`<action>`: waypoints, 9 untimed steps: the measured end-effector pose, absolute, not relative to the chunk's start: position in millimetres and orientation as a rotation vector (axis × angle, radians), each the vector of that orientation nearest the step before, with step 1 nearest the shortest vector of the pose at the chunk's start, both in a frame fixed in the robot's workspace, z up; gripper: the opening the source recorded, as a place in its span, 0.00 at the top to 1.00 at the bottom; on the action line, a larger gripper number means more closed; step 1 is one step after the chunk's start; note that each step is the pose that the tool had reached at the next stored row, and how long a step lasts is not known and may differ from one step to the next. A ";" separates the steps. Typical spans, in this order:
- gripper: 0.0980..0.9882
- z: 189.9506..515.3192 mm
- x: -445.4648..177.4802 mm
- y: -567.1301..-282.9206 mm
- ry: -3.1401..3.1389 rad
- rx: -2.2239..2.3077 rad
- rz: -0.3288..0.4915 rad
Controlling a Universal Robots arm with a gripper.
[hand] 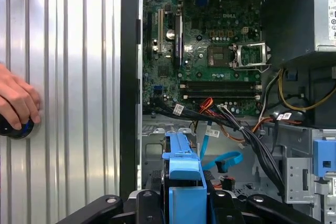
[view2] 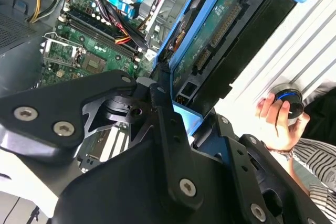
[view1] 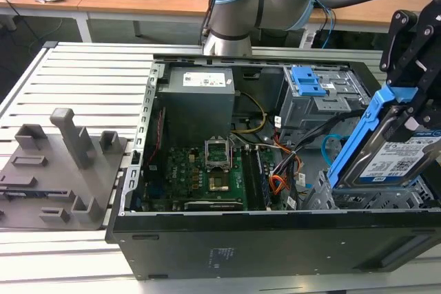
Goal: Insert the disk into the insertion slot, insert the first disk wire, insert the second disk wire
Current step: 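Insert the disk into the insertion slot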
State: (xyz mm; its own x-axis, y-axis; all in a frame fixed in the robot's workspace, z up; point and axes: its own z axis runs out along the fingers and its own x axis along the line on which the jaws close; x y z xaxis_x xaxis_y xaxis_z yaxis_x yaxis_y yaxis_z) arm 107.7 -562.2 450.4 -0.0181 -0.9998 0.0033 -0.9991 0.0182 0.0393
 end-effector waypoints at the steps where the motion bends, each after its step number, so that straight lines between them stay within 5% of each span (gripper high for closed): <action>1: 0.70 449.5 107.7 -562.2 -2.220 2.180 -0.040; 9: 0.70 445.5 107.7 -555.7 -2.220 2.180 -0.040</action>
